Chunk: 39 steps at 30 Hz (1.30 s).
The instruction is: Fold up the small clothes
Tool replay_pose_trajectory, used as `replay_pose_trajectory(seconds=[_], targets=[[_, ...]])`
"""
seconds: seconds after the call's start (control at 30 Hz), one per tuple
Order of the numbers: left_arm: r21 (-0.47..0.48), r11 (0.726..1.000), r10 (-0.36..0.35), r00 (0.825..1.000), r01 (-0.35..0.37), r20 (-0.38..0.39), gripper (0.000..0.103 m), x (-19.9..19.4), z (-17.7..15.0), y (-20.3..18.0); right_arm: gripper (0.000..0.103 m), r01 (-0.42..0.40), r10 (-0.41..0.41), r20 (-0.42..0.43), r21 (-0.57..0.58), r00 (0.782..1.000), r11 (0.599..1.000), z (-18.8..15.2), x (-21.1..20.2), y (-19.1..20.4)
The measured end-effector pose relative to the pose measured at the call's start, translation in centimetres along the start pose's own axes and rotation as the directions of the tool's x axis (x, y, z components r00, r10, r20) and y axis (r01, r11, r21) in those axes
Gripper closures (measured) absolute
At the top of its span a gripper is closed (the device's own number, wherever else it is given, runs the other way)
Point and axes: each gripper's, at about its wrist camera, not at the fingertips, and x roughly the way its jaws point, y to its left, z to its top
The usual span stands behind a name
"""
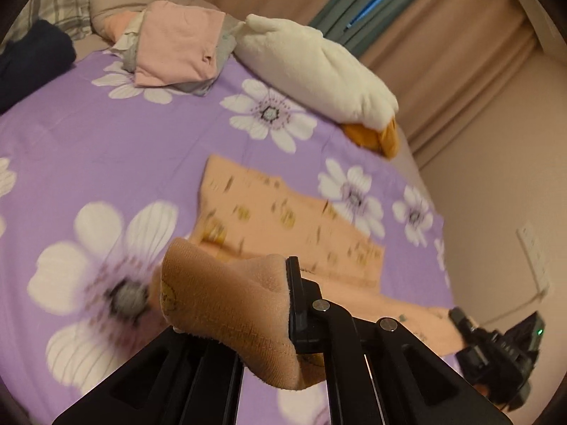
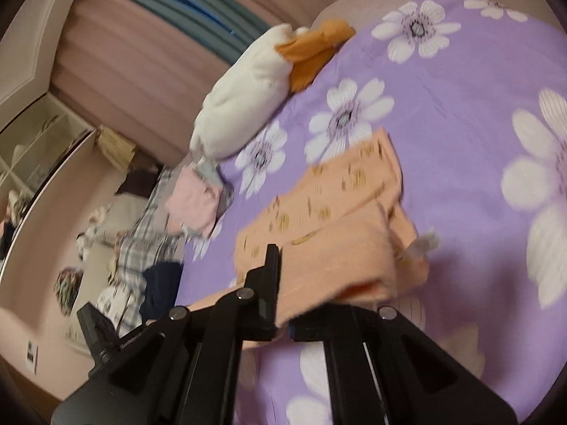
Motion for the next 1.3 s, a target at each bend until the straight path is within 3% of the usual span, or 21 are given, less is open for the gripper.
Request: replay_pose_trajectory(seconds=[0.13, 0.3, 0.43, 0.47, 0.53, 0.6, 0.67, 0.77, 0.83, 0.87, 0.9, 0.97, 1.03, 1.17, 1.23, 1.3], targets=[[0.072, 0.996, 0.053, 0.999, -0.053, 0.008, 0.1, 4.7, 3.5, -1.7, 0.099, 0.014, -0.014, 0.001, -0.012, 1.0, 1.0, 3.5, 2.9, 0.3], [0.133, 0.981, 0.151, 0.987, -0.142, -0.058, 0.1, 13.6, 6.7, -1.7, 0.099, 0.158, -0.16, -0.018, -0.083, 0.987, 0.984, 8.0, 9.5, -0.8], [0.109, 0.965, 0.255, 0.947, -0.238, -0.195, 0.1, 21.7, 6.9, 0.9, 0.099, 0.246, -0.25, -0.105, -0.05, 0.963, 0.968, 9.9, 16.2, -5.1], [0.11, 0.968, 0.246, 0.944, -0.226, -0.219, 0.099, 23.4, 6.5, 1.8, 0.099, 0.266, -0.269, -0.127, -0.043, 0.955, 0.963, 10.1, 17.4, -6.0], [0.13, 0.974, 0.206, 0.966, -0.186, -0.157, 0.097, 23.1, 6.2, 2.1, 0.103, 0.346, -0.348, -0.195, -0.044, 0.917, 0.937, 9.5, 20.4, -8.7], [0.156, 0.975, 0.181, 0.969, -0.156, -0.165, 0.097, 22.6, 6.1, 2.3, 0.103, 0.275, -0.281, -0.133, -0.062, 0.951, 0.96, 9.2, 20.4, -9.8], [0.158, 0.983, 0.129, 0.969, -0.097, -0.211, 0.097, 22.2, 6.7, 2.8, 0.103, 0.257, -0.266, -0.149, -0.074, 0.952, 0.964, 9.4, 20.3, -9.9], [0.032, 0.999, 0.036, 0.944, -0.027, -0.328, 0.097, 20.3, 8.2, 4.5, 0.099, 0.237, -0.241, -0.205, -0.046, 0.949, 0.97, 10.3, 19.5, -10.0], [0.011, 0.997, 0.07, 0.956, -0.07, -0.283, 0.091, 17.6, 9.3, 4.9, 0.096, 0.227, -0.229, -0.232, -0.036, 0.945, 0.973, 10.6, 18.2, -9.9], [0.03, 0.995, 0.103, 0.969, -0.099, -0.223, 0.085, 15.6, 9.9, 5.0, 0.088, 0.226, -0.229, -0.223, -0.038, 0.948, 0.973, 10.7, 17.0, -9.8], [0.054, 0.989, 0.148, 0.976, -0.141, -0.161, 0.072, 13.7, 10.4, 5.0, 0.078, 0.229, -0.235, -0.196, -0.05, 0.952, 0.972, 10.9, 15.1, -9.6], [0.11, 0.965, 0.246, 0.968, -0.239, -0.047, 0.066, 10.6, 10.9, 4.4, 0.07, 0.273, -0.279, -0.143, -0.061, 0.95, 0.96, 11.1, 13.1, -9.4], [0.173, 0.949, 0.269, 0.963, -0.264, -0.007, 0.066, 9.0, 10.3, 3.5, 0.07, 0.316, -0.32, -0.086, -0.06, 0.943, 0.947, 11.6, 10.7, -9.0], [0.236, 0.951, 0.225, 0.97, -0.198, -0.095, 0.076, 9.4, 7.2, 1.8, 0.088, 0.27, -0.284, -0.075, -0.152, 0.956, 0.951, 11.2, 8.9, -6.6], [0.24, 0.961, 0.185, 0.967, -0.141, -0.172, 0.076, 11.0, 5.3, 1.5, 0.089, 0.279, -0.3, -0.081, -0.204, 0.951, 0.939, 10.4, 9.4, -5.1], [0.26, 0.957, 0.193, 0.955, -0.132, -0.225, 0.076, 13.1, 4.0, 1.3, 0.089, 0.26, -0.291, -0.111, -0.232, 0.95, 0.937, 9.2, 10.2, -4.3]])
